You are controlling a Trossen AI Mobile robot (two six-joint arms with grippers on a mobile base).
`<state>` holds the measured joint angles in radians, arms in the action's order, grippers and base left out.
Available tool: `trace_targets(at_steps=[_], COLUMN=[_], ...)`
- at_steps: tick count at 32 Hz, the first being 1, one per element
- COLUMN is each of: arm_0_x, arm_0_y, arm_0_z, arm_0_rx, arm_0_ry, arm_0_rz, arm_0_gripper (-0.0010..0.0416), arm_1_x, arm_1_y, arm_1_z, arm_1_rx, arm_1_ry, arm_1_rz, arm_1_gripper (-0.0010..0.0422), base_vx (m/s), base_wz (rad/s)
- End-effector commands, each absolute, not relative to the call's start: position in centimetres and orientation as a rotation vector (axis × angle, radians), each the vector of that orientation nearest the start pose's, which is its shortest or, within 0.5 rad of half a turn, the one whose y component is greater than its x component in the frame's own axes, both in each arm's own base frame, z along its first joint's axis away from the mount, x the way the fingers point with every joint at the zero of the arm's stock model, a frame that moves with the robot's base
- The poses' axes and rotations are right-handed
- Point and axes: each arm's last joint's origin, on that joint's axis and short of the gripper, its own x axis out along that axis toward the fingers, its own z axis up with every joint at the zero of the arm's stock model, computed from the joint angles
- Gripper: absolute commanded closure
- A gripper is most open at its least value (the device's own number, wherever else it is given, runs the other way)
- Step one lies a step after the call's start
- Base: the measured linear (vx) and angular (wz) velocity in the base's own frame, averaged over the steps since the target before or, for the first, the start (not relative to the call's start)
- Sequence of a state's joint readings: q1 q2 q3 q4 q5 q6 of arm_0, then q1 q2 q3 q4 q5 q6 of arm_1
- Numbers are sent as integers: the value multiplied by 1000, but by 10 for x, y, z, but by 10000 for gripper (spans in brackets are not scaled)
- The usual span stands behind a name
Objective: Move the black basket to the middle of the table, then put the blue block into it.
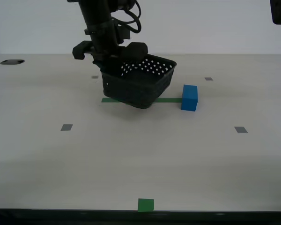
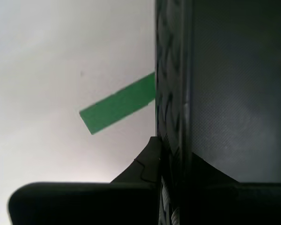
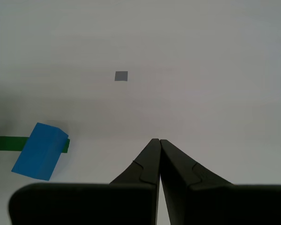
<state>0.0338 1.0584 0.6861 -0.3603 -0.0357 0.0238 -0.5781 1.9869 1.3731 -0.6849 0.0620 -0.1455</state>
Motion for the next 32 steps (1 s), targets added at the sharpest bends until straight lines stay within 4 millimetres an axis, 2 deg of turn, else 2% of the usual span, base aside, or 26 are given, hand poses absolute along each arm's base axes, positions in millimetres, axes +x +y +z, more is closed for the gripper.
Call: trace_targets(at_steps=[1, 5, 11, 17, 22, 25, 29, 32], arm_0_x=[212, 212, 212, 212, 212, 212, 211, 210], arm_0_y=[8, 9, 10, 10, 10, 11, 11, 15], arm_0_z=[236, 236, 236, 236, 236, 236, 235, 235], arm_0_rx=[26, 37, 36, 35, 37, 40, 50, 107], arm_0_ry=[734, 737, 737, 737, 739, 742, 747, 757], arm_0_rz=[58, 83, 84, 86, 87, 87, 111, 208], arm_0_gripper=[405, 405, 405, 406, 405, 406, 405, 405], arm_1_x=[315, 311, 316, 315, 314, 316, 318, 319], arm_1_y=[-208, -213, -216, -219, -224, -223, -224, -225], arm_1_z=[154, 141, 142, 136, 122, 118, 120, 122], arm_1_rx=[172, 134, 93, 89, 77, 104, 102, 98], arm_1_ry=[1300, 1243, 1169, 1194, 1223, 1211, 1190, 1182], arm_1_rz=[-423, -432, -422, -446, -435, -394, -392, -395], arm_1_gripper=[414, 414, 414, 412, 407, 372, 277, 227], base_vx=[0, 0, 0, 0, 0, 0, 0, 0], base_wz=[0, 0, 0, 0, 0, 0, 0, 0])
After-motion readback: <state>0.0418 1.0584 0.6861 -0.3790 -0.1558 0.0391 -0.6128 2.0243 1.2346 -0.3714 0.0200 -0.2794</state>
